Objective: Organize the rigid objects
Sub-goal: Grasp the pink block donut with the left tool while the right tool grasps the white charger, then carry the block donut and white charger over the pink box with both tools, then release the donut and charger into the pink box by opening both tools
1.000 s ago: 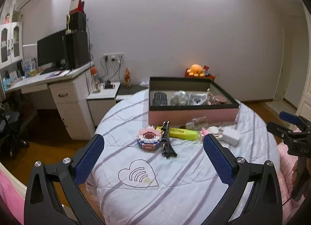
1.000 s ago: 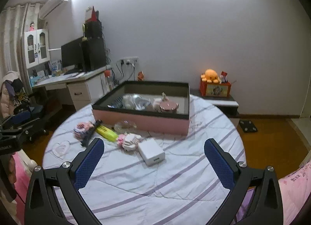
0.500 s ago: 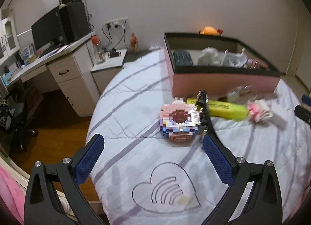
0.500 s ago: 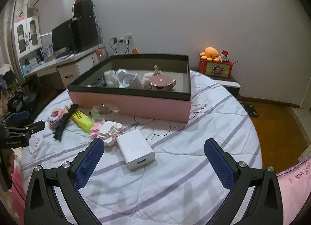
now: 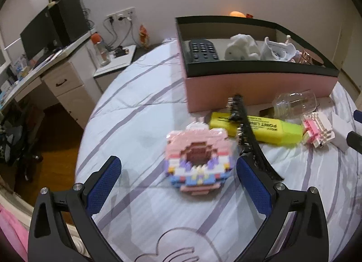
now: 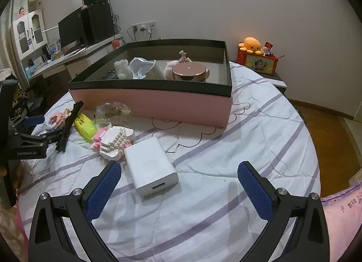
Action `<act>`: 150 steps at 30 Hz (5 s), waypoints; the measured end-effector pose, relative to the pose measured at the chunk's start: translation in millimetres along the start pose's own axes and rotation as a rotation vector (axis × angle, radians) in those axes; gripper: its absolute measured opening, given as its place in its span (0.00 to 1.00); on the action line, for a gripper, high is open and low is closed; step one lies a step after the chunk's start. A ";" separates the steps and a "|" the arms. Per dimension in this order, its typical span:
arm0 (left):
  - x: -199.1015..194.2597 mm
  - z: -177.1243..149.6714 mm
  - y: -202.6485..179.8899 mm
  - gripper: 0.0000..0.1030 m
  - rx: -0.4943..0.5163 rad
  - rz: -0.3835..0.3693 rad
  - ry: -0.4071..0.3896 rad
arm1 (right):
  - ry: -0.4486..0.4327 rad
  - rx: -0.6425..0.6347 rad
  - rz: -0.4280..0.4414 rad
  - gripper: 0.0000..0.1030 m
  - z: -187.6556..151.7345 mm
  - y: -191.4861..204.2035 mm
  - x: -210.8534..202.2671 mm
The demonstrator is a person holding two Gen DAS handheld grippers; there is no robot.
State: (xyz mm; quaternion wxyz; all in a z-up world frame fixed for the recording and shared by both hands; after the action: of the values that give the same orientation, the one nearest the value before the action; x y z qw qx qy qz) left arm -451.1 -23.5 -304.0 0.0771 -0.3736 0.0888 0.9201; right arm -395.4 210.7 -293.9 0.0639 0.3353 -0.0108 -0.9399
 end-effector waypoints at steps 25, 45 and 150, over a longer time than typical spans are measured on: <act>-30.9 -12.7 -22.1 0.51 0.025 -0.173 -0.015 | 0.134 -0.132 0.061 0.55 3.0 25.9 33.8; -119.1 8.9 -43.1 0.51 -0.009 -0.206 -0.203 | -0.077 0.000 0.169 0.40 23.0 39.0 -52.2; -246.8 36.5 -16.9 1.00 -0.155 0.028 -0.662 | -0.501 -0.046 -0.022 0.86 76.1 53.3 -169.5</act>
State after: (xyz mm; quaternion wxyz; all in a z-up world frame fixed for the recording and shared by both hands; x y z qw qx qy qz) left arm -297.2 -17.7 -107.0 0.0603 -0.0579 -0.0063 0.9965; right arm -307.4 177.7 -125.0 0.0567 0.0906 -0.0013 -0.9943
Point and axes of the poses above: each gripper's, at about its wrist camera, not at the fingertips, and x roughly the way its jaws point, y to its left, z to its top, the point moved 6 cm from there along x, roughly the way its jaws point, and after that the axes turned 6 degrees about -y, right-handed, at the moved point
